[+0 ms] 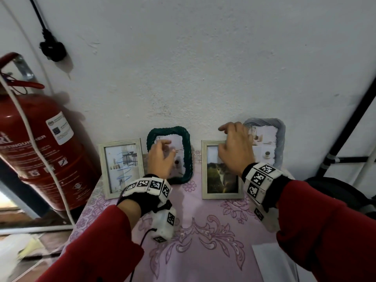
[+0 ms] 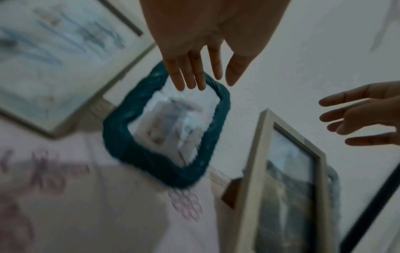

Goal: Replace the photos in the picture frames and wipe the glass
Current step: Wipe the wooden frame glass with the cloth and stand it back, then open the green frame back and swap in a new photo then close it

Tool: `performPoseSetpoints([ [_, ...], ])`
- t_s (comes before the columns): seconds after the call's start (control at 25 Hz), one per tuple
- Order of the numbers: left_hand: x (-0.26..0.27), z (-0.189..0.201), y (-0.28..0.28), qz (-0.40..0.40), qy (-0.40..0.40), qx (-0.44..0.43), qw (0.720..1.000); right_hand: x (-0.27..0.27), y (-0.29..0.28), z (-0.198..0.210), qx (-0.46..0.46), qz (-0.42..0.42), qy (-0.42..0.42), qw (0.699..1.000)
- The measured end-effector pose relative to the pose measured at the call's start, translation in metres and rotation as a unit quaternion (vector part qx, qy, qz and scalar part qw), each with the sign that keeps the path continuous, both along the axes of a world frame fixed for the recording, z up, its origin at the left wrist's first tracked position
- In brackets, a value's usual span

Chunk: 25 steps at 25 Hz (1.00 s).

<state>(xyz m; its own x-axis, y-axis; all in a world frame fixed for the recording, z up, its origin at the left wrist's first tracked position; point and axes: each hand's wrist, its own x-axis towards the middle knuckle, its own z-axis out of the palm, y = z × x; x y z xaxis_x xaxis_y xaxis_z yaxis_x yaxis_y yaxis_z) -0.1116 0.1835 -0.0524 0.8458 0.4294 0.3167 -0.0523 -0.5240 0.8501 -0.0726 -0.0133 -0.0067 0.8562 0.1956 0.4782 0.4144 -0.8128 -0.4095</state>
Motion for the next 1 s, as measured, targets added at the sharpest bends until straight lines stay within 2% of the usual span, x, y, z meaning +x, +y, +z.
performPoseSetpoints([
  [0.08, 0.004, 0.014, 0.029, 0.051, 0.0, 0.138, 0.989, 0.007, 0.021, 0.002, -0.011, 0.037, 0.002, 0.999],
  [0.16, 0.009, 0.023, 0.055, 0.08, 0.011, 0.257, 0.963, 0.018, 0.043, 0.003, -0.026, 0.074, 0.009, 0.997],
  [0.24, 0.015, 0.025, 0.073, 0.084, 0.038, 0.339, 0.936, 0.031, 0.06, 0.004, -0.054, 0.087, 0.018, 0.995],
  [0.32, 0.02, 0.02, 0.087, 0.076, 0.073, 0.385, 0.917, 0.044, 0.075, 0.005, -0.096, 0.084, 0.036, 0.991],
  [0.44, 0.03, 0.011, 0.099, 0.058, 0.119, 0.377, 0.917, 0.058, 0.092, 0.003, -0.166, 0.07, 0.051, 0.982],
  [0.56, 0.035, 0.003, 0.103, 0.037, 0.125, 0.349, 0.928, 0.062, 0.101, -0.003, -0.194, 0.073, 0.057, 0.977],
  [0.76, 0.037, 0.003, 0.104, 0.041, 0.107, 0.334, 0.936, 0.06, 0.1, -0.007, -0.153, 0.075, 0.048, 0.984],
  [1.0, 0.021, 0.019, 0.093, 0.053, 0.087, 0.294, 0.95, 0.043, 0.085, 0.006, -0.084, 0.104, 0.062, 0.989],
])
